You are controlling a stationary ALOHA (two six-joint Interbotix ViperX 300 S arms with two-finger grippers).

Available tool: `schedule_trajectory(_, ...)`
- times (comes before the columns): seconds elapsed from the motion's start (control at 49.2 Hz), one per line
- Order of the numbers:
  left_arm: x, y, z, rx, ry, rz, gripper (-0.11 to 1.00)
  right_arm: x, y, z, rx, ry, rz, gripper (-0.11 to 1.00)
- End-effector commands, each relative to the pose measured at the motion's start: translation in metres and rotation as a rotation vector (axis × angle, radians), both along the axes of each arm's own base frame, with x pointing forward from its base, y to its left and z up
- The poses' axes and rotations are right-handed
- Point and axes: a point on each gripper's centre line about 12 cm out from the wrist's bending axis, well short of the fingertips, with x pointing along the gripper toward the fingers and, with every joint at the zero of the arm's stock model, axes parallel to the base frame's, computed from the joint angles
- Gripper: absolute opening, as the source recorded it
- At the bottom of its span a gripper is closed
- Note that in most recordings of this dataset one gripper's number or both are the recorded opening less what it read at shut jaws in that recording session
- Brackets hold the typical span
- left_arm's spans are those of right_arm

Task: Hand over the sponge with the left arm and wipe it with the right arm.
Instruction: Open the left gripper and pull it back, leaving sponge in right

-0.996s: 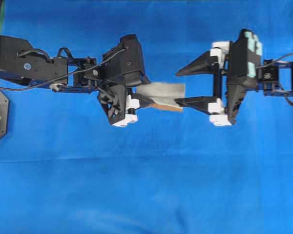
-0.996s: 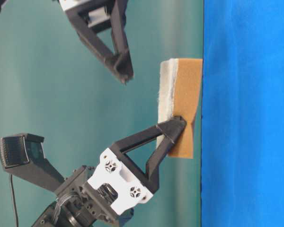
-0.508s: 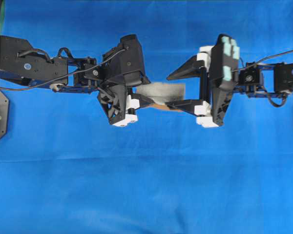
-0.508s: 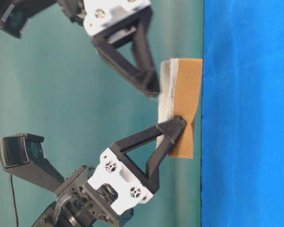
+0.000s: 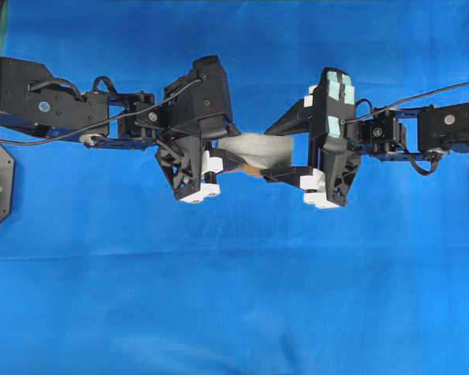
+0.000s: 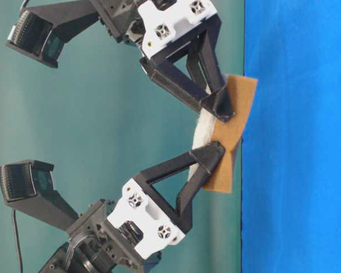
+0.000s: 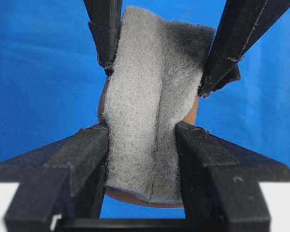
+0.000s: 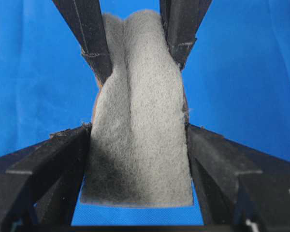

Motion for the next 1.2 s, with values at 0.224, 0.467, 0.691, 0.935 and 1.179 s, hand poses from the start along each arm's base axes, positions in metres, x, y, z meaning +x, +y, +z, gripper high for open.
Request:
schedule_trajectory(0.224, 0.001, -0.002, 0.018, 0.029, -0.055, -0.022, 0.3, 0.005, 0.001, 0.012, -0.039, -0.023, 0.026, 0.27)
schedule_trajectory(0.467, 0.002, -0.002, 0.02, 0.046, -0.083, -0.03, 0.29, 0.003, 0.001, 0.014, -0.045, -0.015, 0.03, 0.13)
schedule_trajectory(0.691, 0.0, -0.005, 0.023, 0.045, -0.097, -0.034, 0.31, 0.0, 0.0, 0.019, -0.046, -0.029, 0.028, 0.13)
schedule_trajectory(0.935, -0.029, -0.011, 0.037, 0.056, -0.135, -0.049, 0.91, -0.011, 0.002, 0.025, -0.047, -0.037, 0.029, 0.13)
schedule_trajectory(1.179, -0.074, -0.013, 0.045, 0.073, -0.257, -0.05, 0.88, -0.02, 0.002, 0.027, -0.048, -0.043, 0.029, 0.13)
